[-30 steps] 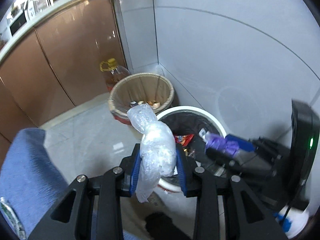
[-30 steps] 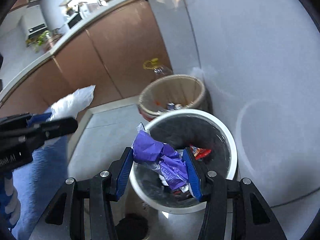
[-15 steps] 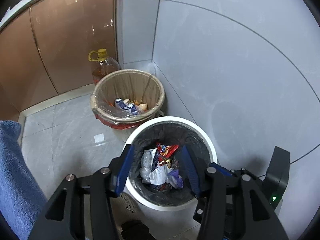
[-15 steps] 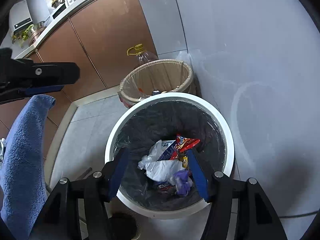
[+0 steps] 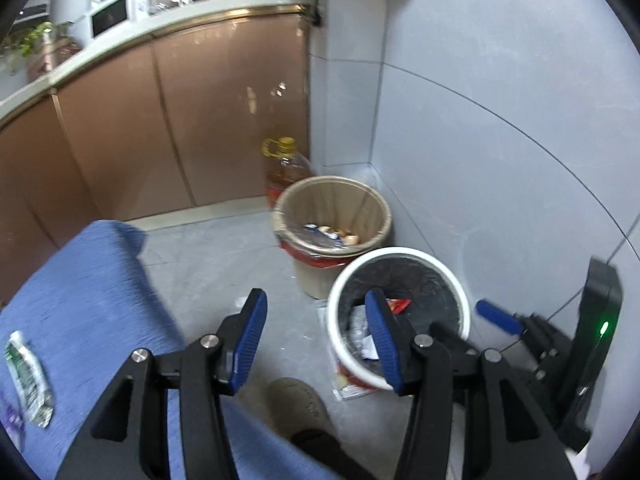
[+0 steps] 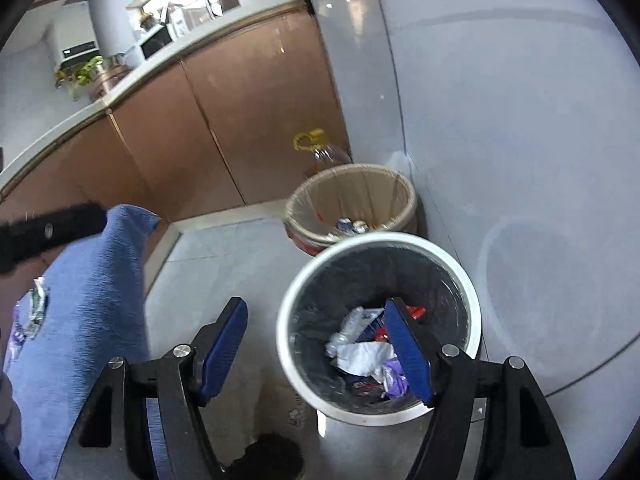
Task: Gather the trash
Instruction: 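Move both tools back over the table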
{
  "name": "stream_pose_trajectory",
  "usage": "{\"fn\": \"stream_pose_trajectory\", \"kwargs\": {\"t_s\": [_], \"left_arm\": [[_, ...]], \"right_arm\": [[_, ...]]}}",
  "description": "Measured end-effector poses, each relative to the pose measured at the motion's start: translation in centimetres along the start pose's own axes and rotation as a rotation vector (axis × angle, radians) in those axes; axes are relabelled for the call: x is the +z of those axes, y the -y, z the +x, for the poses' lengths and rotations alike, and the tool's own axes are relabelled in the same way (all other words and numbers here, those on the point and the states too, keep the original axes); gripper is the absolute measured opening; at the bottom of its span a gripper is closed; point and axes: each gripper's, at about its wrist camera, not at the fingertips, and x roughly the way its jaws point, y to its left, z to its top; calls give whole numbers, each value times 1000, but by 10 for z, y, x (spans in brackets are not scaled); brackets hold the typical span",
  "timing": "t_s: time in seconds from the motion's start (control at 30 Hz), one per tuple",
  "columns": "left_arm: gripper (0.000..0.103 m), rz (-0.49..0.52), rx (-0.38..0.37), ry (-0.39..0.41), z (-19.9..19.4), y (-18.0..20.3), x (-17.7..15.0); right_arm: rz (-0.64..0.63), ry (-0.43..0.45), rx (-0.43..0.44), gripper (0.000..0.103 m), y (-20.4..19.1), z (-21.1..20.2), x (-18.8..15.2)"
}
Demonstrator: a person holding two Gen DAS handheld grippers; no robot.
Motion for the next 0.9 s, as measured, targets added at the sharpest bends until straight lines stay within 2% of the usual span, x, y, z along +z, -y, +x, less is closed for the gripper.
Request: {"fn": "stream_pose_trajectory", "kwargs": {"t_s": [0.23, 0.57, 0.77, 0.9], "left_arm": [[55, -9, 78, 39, -56, -22, -40], [55, -83, 191, 97, -143, -73, -93], [63, -144, 263, 140, -187, -104, -125], [64, -176, 294, 161, -206, -119, -143]], "right_arm": [[-49, 39, 21, 72, -35, -39, 3], [-174, 98, 87, 77, -98, -90, 6], [-247, 111, 144, 81, -137, -109, -2], [-279, 106, 171, 83, -157, -116, -9]]}}
